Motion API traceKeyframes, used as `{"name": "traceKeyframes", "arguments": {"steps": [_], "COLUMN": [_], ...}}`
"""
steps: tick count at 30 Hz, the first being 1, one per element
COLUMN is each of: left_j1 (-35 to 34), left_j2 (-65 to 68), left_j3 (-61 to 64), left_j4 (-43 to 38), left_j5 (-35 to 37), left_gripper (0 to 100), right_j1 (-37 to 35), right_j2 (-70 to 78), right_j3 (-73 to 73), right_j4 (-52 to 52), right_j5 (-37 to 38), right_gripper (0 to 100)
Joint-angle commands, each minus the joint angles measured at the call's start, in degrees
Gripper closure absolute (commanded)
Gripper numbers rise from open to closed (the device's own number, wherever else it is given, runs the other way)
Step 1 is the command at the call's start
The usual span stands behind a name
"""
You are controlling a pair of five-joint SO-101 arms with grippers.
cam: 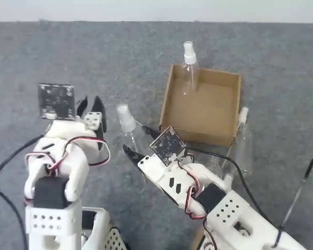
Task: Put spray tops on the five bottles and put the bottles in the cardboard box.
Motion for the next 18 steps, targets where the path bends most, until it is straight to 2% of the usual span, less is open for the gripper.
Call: {"name": "traceKeyframes", "arguments": {"steps": [1,4,10,18], "left_j1": [-0.4,-0.4,-0.2,3.3], "left_j2": [-1.0,-1.0,-1.0,-1.0], "left_j3": [4.2,7.1,9.8,10.5], "left_j4": [-1.1,-2.5,-2.7,-2.8], "left_j5": [1.0,1.0,1.0,0.7], "left_gripper": [93,93,93,93], "right_j1": [0.7,0.9,6.0,6.3], "right_j2": [-2.2,-2.2,-2.2,-2.1], "right_j3": [-0.5,-0.5,-1.8,-3.7], "right_j4": [-1.0,-1.0,-1.0,1.6], "right_j5": [-0.7,-0.6,-0.7,-0.7], "right_gripper": [99.3,99.3,99.3,99.3]}}
